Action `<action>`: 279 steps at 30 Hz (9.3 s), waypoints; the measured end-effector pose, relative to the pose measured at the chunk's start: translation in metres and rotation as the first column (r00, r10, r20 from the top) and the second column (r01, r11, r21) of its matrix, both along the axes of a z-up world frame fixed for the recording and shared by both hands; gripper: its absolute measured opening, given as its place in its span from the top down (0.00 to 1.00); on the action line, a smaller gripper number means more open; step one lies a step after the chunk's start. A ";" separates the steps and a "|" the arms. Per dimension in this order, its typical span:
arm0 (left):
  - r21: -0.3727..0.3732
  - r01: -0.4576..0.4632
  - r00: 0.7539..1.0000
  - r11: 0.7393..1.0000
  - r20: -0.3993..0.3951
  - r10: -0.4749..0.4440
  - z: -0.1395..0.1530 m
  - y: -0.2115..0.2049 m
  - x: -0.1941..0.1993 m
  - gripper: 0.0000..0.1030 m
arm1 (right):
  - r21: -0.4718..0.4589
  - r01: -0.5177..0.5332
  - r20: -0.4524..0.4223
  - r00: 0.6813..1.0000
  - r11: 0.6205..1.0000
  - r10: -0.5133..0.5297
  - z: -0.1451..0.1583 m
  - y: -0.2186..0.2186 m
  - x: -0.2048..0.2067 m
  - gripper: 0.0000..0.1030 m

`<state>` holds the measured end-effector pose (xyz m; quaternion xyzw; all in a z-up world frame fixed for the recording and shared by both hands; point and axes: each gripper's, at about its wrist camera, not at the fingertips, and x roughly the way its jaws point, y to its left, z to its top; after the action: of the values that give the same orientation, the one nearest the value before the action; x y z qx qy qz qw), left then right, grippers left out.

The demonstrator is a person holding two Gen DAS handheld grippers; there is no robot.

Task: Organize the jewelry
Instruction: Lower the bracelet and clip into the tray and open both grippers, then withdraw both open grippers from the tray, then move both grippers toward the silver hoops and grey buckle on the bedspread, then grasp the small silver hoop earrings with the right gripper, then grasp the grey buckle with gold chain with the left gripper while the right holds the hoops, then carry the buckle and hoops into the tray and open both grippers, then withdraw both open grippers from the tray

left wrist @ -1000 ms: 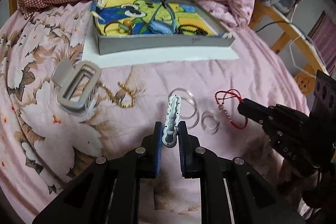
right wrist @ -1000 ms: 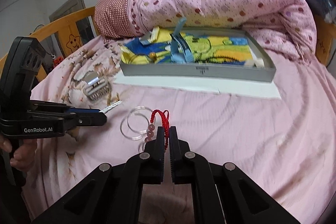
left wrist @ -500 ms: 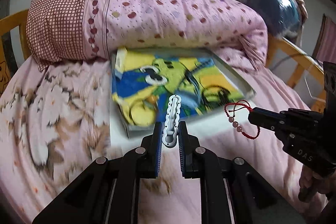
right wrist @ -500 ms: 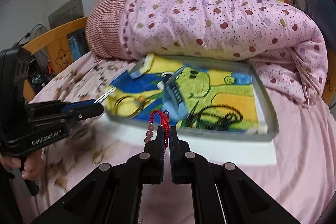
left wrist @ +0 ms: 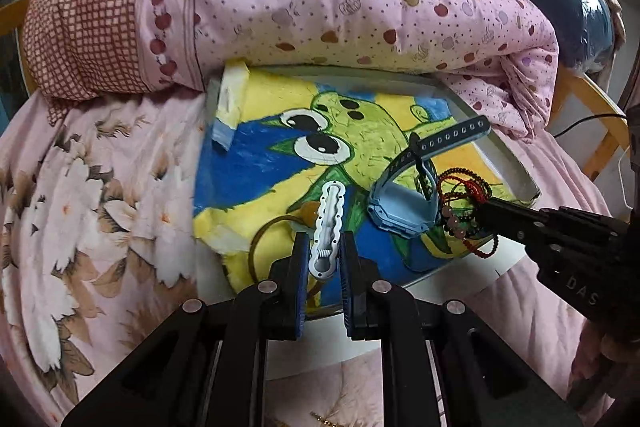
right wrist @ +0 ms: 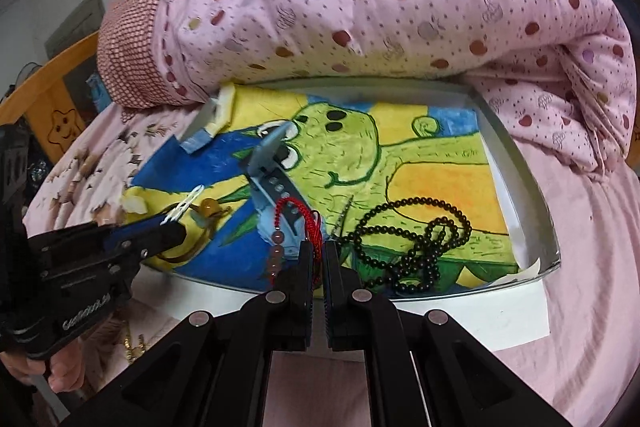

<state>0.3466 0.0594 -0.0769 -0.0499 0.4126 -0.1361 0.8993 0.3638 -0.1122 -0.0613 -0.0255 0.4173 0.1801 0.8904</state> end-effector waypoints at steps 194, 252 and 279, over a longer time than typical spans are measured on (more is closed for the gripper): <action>0.171 0.117 0.987 0.978 -0.126 -0.096 -0.004 0.016 -0.138 0.58 | 0.152 -0.185 -0.058 0.979 0.971 0.196 -0.036 0.010 -0.183 0.73; -0.182 0.071 0.997 0.981 0.038 -0.065 0.042 0.039 -0.047 0.58 | 0.116 -0.078 0.071 0.995 0.990 0.070 0.006 0.014 -0.028 0.73; -0.229 0.025 0.997 0.973 -0.068 -0.042 0.026 0.049 -0.016 0.57 | 0.044 -0.039 0.041 0.998 0.998 0.038 -0.007 0.013 -0.013 0.62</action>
<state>0.3303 0.1085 -0.0513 -0.1506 0.4272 -0.1958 0.8698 0.3512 -0.0988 -0.0679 -0.0172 0.3946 0.2059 0.8953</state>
